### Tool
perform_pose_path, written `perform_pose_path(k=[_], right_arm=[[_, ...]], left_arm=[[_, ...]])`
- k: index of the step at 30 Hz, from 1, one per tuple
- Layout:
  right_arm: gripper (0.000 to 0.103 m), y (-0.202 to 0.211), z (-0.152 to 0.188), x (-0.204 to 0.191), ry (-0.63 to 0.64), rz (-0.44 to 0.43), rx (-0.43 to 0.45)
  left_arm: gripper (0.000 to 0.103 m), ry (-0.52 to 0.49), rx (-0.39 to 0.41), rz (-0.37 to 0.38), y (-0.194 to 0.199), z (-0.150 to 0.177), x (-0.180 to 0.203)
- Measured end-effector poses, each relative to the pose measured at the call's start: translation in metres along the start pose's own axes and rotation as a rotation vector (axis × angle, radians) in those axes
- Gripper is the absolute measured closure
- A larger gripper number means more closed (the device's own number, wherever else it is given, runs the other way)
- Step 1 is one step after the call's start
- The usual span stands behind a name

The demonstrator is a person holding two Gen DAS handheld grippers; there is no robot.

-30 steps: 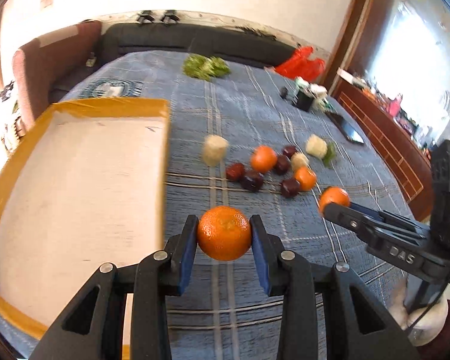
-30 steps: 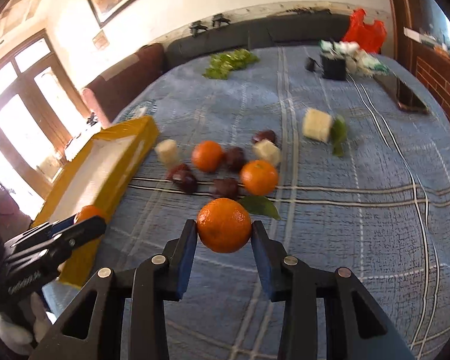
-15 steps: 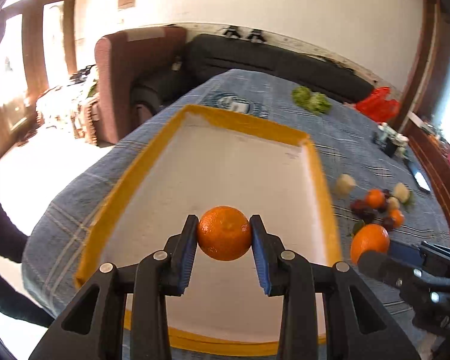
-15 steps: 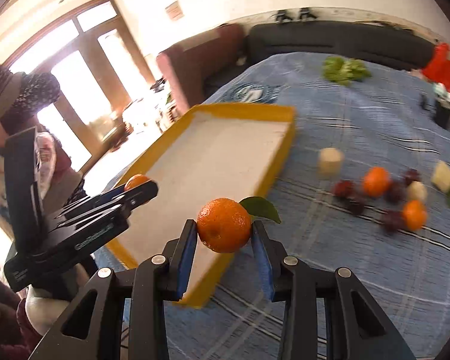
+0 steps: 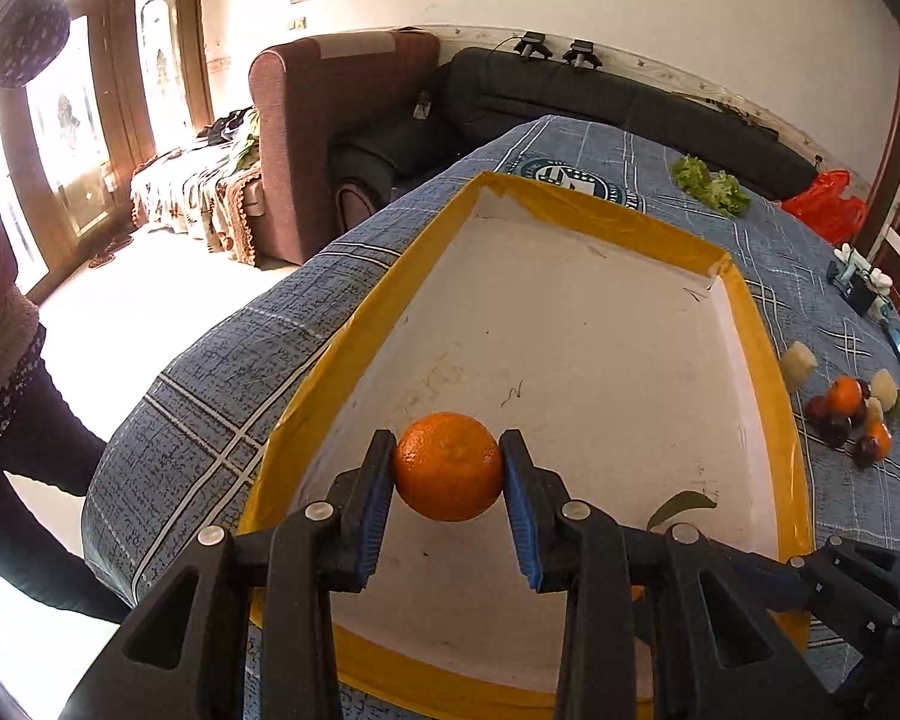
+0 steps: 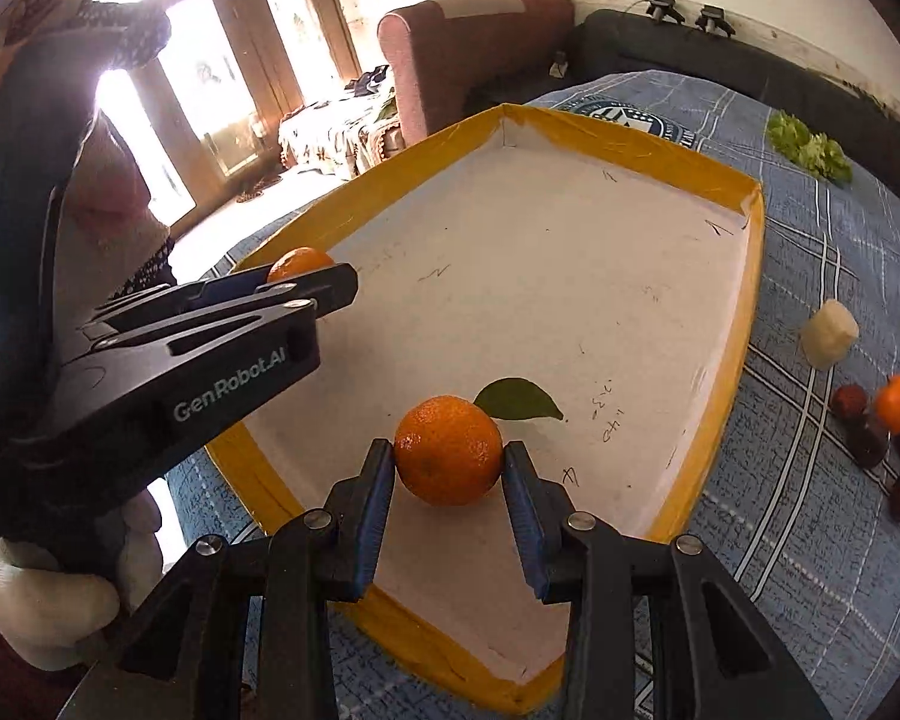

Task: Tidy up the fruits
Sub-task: 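Carry both oranges over the yellow tray and open both tools to drop them, then move both tools back toward the remaining fruit on the tablecloth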

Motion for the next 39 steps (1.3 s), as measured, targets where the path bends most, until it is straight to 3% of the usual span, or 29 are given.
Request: perform_pose_path(k=[5,9,12,16,31,35,39], right_arm=[[0.061,0.001,0.003,-0.002,0.004,0.007,0.006],[0.06,0.002,0.002,-0.003,0.007,0.01,0.017],[0.057,0.009,0.0,-0.003,0.006,0.014,0.042],[0.044,0.026,-0.003,0.0,0.001,0.024,0.089],[0.037,0.068,0.017,0.033,-0.107,0.03,0.147],[0.037,0.078,0.027,0.052,-0.148,0.037,0.161],[0.035,0.085,0.046,0.088,-0.225,0.06,0.158]], left_arm=[[0.067,-0.001,-0.005,-0.013,0.001,-0.001,0.004],[0.044,-0.002,0.022,-0.034,0.009,-0.003,0.006],[0.034,0.0,0.039,-0.051,0.017,-0.005,0.007],[0.033,0.0,0.05,-0.061,0.025,-0.007,0.01],[0.027,-0.082,0.096,-0.056,0.058,-0.002,0.048],[0.025,-0.114,0.097,-0.028,0.064,-0.001,0.063],[0.022,-0.147,0.099,0.046,0.069,-0.002,0.083]])
Point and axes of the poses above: each gripper's, at about its wrist camera, not at the fingertips, and y roughly against the way its jaws point, x to its right, z to its underside, the point moved 1 cm from there along -y, roughly the way its jaws point, and after that the axes turned 13 degrees about z, right-handed, at the moved point
